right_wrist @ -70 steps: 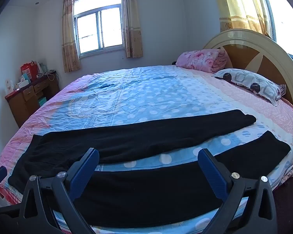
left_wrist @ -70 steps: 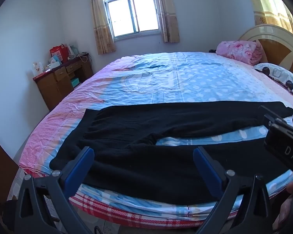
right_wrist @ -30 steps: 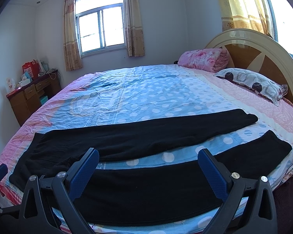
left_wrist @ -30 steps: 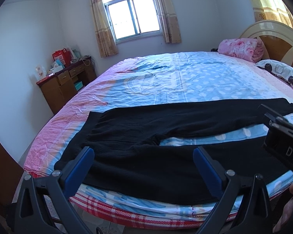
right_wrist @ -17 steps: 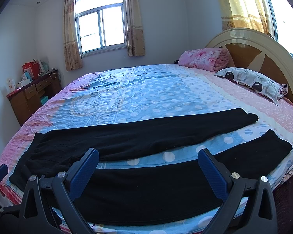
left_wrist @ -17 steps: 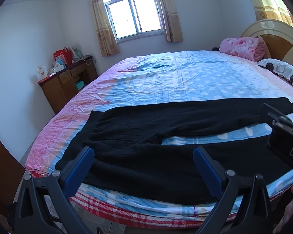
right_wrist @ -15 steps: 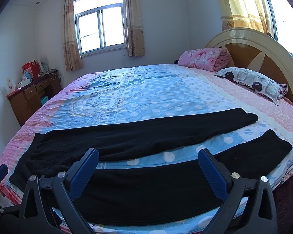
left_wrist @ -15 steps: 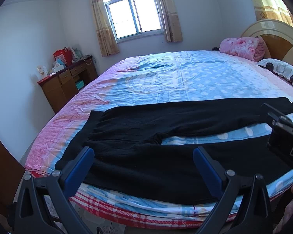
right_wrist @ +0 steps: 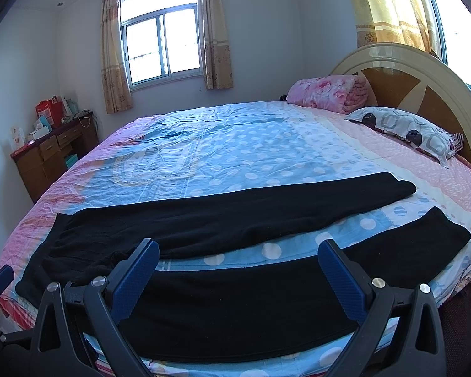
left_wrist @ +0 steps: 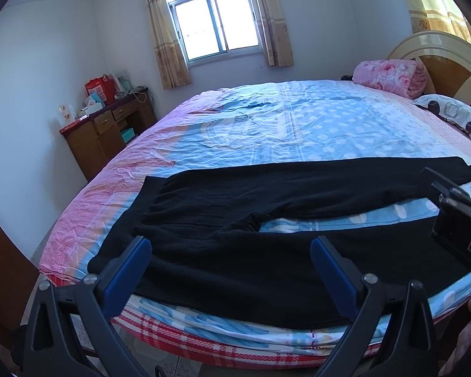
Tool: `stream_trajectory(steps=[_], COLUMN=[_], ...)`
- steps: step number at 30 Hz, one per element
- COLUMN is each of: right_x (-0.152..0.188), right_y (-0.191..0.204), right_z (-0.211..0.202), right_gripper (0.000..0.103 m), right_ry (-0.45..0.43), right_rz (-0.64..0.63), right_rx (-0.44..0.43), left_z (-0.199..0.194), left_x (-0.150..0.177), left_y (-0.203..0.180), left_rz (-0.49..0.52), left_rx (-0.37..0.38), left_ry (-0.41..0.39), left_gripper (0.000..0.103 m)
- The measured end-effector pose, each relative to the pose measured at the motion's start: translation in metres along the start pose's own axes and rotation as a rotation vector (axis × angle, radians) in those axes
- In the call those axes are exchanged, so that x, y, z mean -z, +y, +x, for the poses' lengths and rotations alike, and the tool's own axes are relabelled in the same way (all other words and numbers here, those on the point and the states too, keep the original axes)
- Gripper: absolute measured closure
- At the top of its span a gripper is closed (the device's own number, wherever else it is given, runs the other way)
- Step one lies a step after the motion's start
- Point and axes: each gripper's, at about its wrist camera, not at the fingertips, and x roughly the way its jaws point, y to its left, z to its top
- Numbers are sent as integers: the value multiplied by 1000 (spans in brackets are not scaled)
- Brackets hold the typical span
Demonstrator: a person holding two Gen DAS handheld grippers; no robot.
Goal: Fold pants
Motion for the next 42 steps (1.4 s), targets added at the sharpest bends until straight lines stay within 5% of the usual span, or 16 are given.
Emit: stream_trajectory(steps=[19,42], right_x=[4,8], right_y=[1,-1], right_z=[10,78], right_gripper=[1,1], right_ry=[27,170], right_rz=[-5,-49], right_rx=[-4,-32], left_z=[20,94], left_x=[3,-5], left_y=[12,50], left_rz=[-19,-62], left_rx=[-9,-80], left_ry=[47,182], left_gripper=[0,0])
